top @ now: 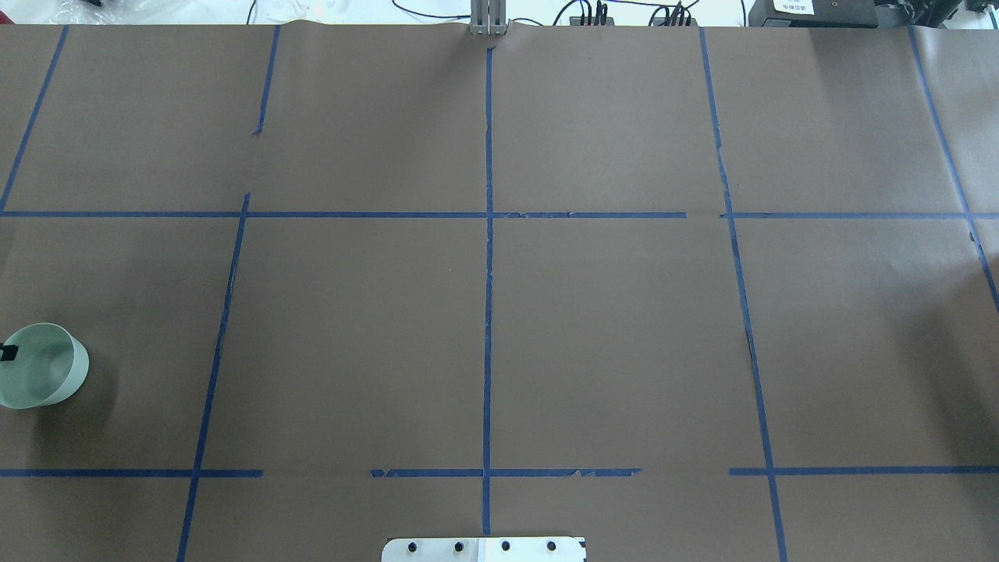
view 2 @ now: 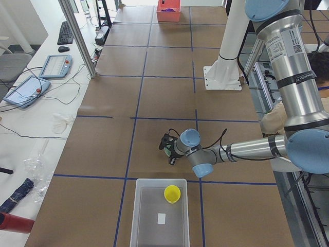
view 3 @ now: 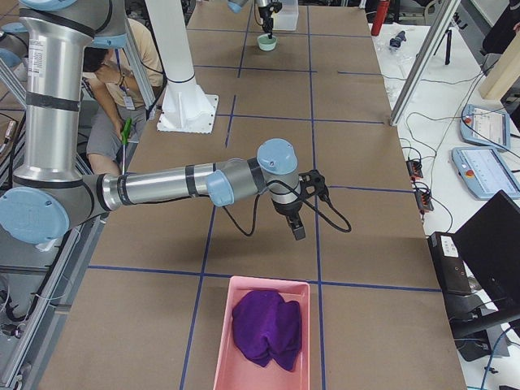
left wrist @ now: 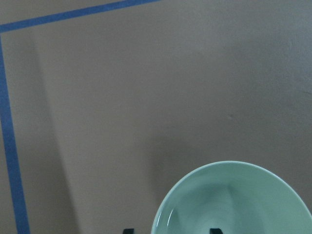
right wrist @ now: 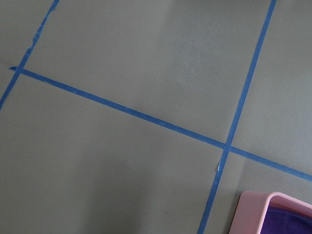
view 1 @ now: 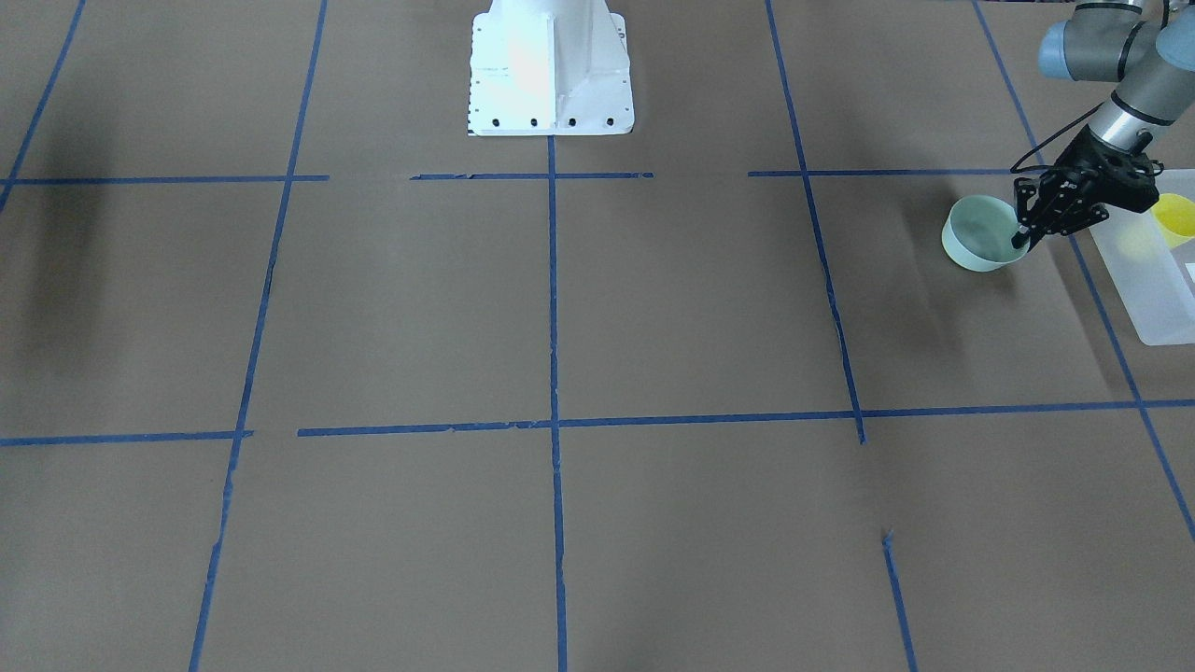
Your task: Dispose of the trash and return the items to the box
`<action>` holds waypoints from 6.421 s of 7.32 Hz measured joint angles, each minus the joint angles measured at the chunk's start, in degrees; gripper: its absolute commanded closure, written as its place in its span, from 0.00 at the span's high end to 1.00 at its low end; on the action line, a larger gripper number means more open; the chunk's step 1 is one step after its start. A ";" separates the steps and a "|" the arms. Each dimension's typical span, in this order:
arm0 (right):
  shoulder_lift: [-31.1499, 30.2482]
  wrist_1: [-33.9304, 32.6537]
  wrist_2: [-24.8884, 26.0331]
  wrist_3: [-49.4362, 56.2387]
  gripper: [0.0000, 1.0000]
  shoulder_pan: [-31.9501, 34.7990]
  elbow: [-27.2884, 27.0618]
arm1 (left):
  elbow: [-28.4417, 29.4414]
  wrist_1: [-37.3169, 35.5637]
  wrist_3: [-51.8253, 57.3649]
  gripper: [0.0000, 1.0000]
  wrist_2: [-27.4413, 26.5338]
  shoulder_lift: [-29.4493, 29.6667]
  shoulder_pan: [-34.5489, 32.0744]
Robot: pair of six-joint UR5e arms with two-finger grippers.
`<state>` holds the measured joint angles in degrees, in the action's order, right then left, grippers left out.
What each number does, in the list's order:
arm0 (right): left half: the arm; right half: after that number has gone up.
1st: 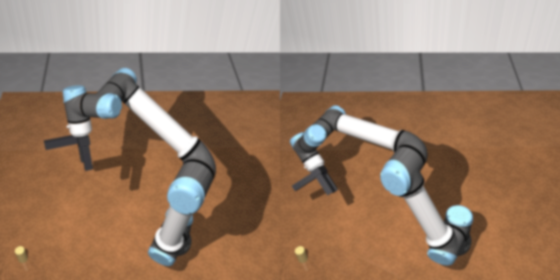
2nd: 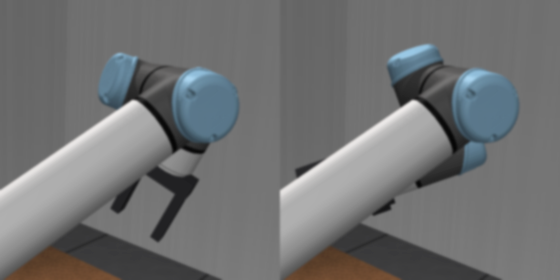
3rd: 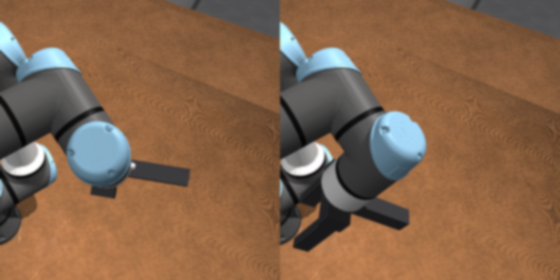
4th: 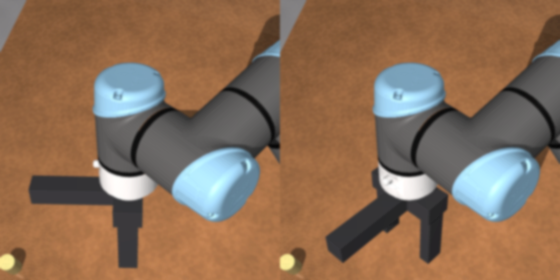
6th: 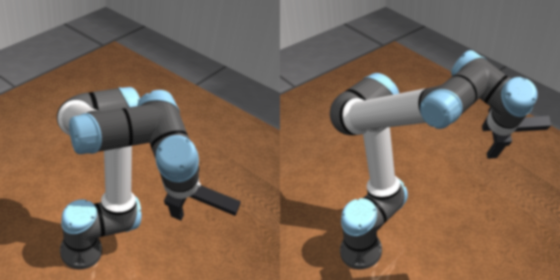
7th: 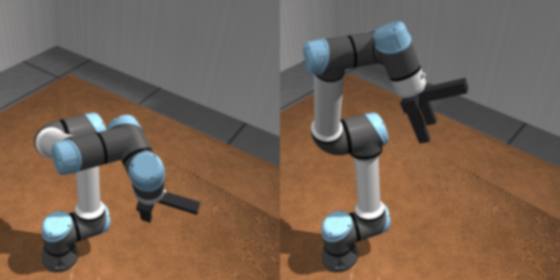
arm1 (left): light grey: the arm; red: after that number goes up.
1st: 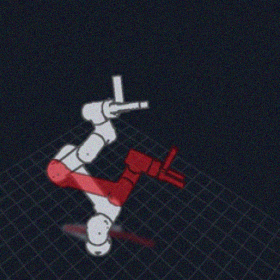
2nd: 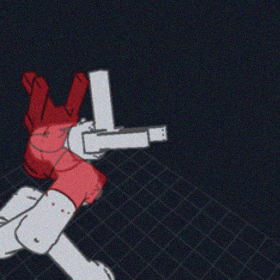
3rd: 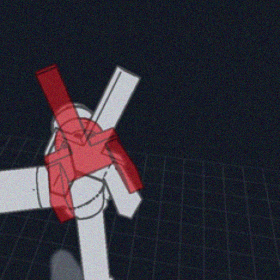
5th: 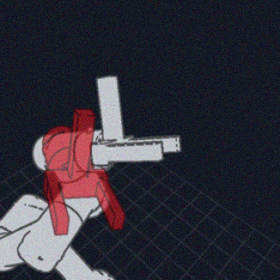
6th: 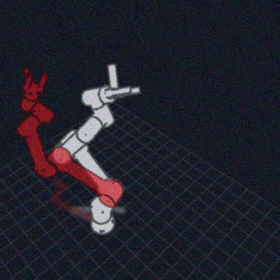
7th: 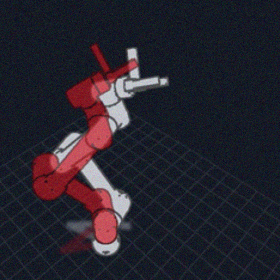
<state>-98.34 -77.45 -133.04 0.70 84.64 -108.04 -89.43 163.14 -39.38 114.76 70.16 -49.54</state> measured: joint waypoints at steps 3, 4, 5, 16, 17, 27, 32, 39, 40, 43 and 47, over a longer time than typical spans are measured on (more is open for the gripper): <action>-0.21 0.19 -0.10 -0.08 1.00 0.00 -0.46 | -3.45 0.00 7.20 0.00 8.45 0.08 -1.60; -0.22 0.20 -0.11 -0.09 1.00 0.00 -0.53 | -3.90 -0.50 11.44 0.00 13.07 -0.24 -5.02; -0.21 0.20 -0.11 -0.07 1.00 0.00 -0.56 | -4.07 -2.25 16.85 0.00 17.62 -0.61 -9.26; -0.71 0.20 -0.06 0.78 1.00 -0.04 -0.50 | 11.14 -42.41 70.55 0.00 18.03 11.61 -53.07; -0.74 0.20 -0.03 0.81 1.00 -0.04 -0.50 | 11.97 -32.93 61.79 0.00 18.80 7.79 -53.05; -0.52 -0.08 0.06 -0.08 0.99 -0.01 -0.50 | 11.50 -22.80 55.53 1.00 16.01 4.79 -48.98; -0.64 -5.00 0.66 -0.04 1.00 -0.35 -0.65 | -11.22 -56.23 56.66 1.00 16.29 4.72 -45.88; -1.60 -8.99 0.19 -6.14 1.00 -0.44 -2.28 | -15.33 -73.18 50.42 1.00 23.44 5.72 -42.62; -1.60 -8.94 0.20 -6.32 1.00 -0.47 -2.30 | -15.53 -73.02 49.83 1.00 24.15 6.09 -42.63; -1.62 -8.86 0.19 -6.67 1.00 -0.52 -2.25 | -13.74 -73.13 49.74 1.00 22.86 7.29 -42.82; -1.83 -8.71 0.44 -7.21 1.00 -0.50 -2.12 | -14.13 -73.08 49.73 1.00 17.88 7.08 -43.56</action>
<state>-100.16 -86.17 -132.60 -6.50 84.14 -110.16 -103.55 90.06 10.35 132.65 77.24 -93.10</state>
